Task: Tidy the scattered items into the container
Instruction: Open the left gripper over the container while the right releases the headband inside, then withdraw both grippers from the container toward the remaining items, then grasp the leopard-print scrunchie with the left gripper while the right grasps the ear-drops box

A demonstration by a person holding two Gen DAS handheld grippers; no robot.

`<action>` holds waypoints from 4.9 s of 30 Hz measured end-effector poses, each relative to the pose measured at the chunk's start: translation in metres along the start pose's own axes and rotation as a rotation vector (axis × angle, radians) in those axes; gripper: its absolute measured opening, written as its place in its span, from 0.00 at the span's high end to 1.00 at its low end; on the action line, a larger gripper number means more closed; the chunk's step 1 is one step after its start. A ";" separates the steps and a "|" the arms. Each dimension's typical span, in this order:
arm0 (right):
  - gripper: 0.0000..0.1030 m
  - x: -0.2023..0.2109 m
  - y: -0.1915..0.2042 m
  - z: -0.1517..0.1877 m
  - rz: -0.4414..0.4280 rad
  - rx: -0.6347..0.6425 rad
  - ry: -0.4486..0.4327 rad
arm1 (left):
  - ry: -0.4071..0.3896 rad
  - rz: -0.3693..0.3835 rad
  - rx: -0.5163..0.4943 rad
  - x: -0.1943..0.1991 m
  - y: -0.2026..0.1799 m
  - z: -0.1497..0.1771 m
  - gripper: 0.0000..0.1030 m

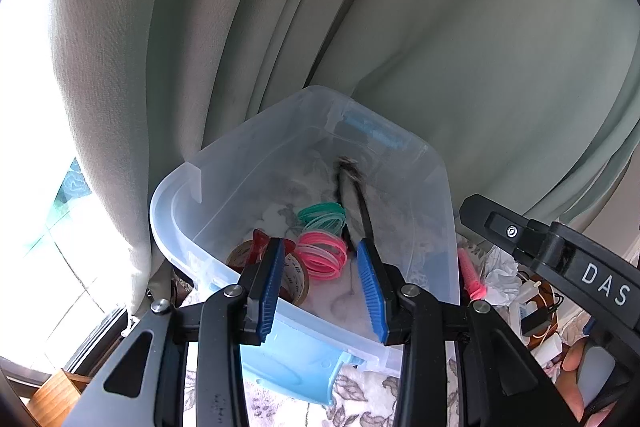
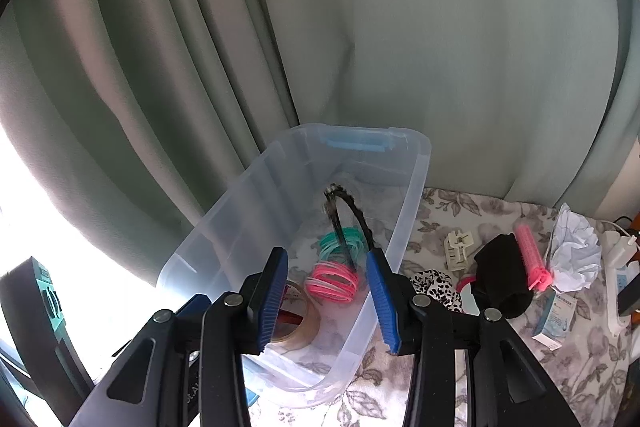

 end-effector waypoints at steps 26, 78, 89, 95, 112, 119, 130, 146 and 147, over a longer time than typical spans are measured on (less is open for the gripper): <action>0.56 0.029 0.006 -0.002 -0.023 0.016 -0.043 | -0.045 0.004 -0.025 0.032 -0.014 -0.008 0.53; 0.30 0.157 -0.227 0.104 0.185 -0.454 -0.206 | -0.018 -0.028 -0.421 0.023 -0.172 0.098 0.32; 0.29 0.094 -0.267 0.136 0.183 -0.498 -0.078 | 0.104 -0.052 -0.365 -0.047 -0.182 0.113 0.32; 0.29 0.062 -0.281 0.148 0.192 -0.510 -0.012 | 0.117 -0.095 -0.370 -0.082 -0.189 0.116 0.32; 0.30 0.014 -0.295 0.146 0.292 -0.412 0.041 | 0.168 -0.194 -0.331 -0.161 -0.182 0.113 0.32; 0.30 0.015 -0.295 0.149 0.323 -0.393 0.028 | 0.174 -0.186 -0.321 -0.166 -0.180 0.113 0.49; 0.48 0.029 -0.298 0.160 0.356 -0.433 0.035 | 0.184 -0.161 -0.327 -0.155 -0.184 0.116 0.72; 0.50 0.081 -0.284 0.169 0.344 -0.491 0.007 | 0.152 -0.103 -0.320 -0.098 -0.192 0.115 0.83; 0.50 0.086 -0.283 0.165 0.341 -0.485 -0.001 | 0.147 -0.096 -0.320 -0.093 -0.193 0.114 0.83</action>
Point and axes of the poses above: each gripper's, at about its wrist camera, not at the fingertips, and x roughly against the way its jaws point, y to its left, z to its underside, the point moved 6 cm from there along -x, roughly the way its jaws point, and after that the axes turned 13 degrees about -z, right-handed, at the moved point
